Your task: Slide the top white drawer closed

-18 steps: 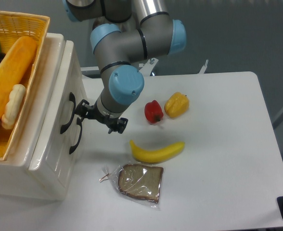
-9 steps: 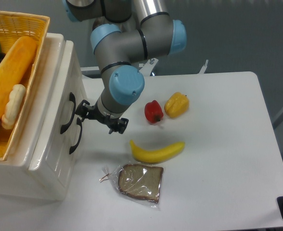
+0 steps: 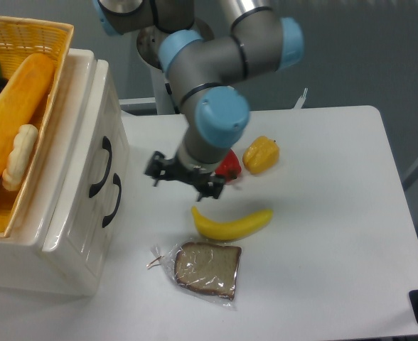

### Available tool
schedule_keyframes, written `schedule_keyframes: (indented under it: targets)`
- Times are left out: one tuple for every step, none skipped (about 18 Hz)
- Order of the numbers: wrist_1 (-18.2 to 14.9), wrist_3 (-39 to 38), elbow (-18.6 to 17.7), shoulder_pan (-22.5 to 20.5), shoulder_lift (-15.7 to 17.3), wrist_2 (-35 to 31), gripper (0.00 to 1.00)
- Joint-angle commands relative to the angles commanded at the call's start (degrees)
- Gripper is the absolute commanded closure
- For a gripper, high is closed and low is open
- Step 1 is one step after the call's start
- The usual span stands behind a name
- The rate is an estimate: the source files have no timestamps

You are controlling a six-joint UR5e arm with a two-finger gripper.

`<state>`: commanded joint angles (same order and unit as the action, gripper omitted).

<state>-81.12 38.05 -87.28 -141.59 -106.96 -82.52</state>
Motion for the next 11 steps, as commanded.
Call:
schedule_keyframes:
  targets:
    - [0.7,0.5,0.8,-0.1,-0.1,-1.7,0.00]
    - [2.2,1.7,1.1,-0.3,-0.1,-3.3,0.00]
    - [3.9,4.2,1.1,-1.3,-0.1,-4.7,0.00]
    - [4.7,7.7,1.1,-2.2,-0.1,-5.4,0.00]
    - [5.0,11.6,1.0,-2.8,-0.2,-5.9,0.00]
    - [5.3,15.1,0.8,-3.5,-0.3,-6.8,0.00]
    - [5.5,17.7,0.9,-4.3,-0.4,-7.4,0.00]
    - [6.2,19.2,0.9,-5.1,-0.3,-7.9,0.00]
    - [6.8,19.8,0.9,-6.2,-0.3,-8.0,0.00]
    - [6.8,19.9,0.7,-7.3,-0.2,-8.1,0.00]
    - [6.8,19.9,0.5,-8.1,0.0,-8.3,0.00]
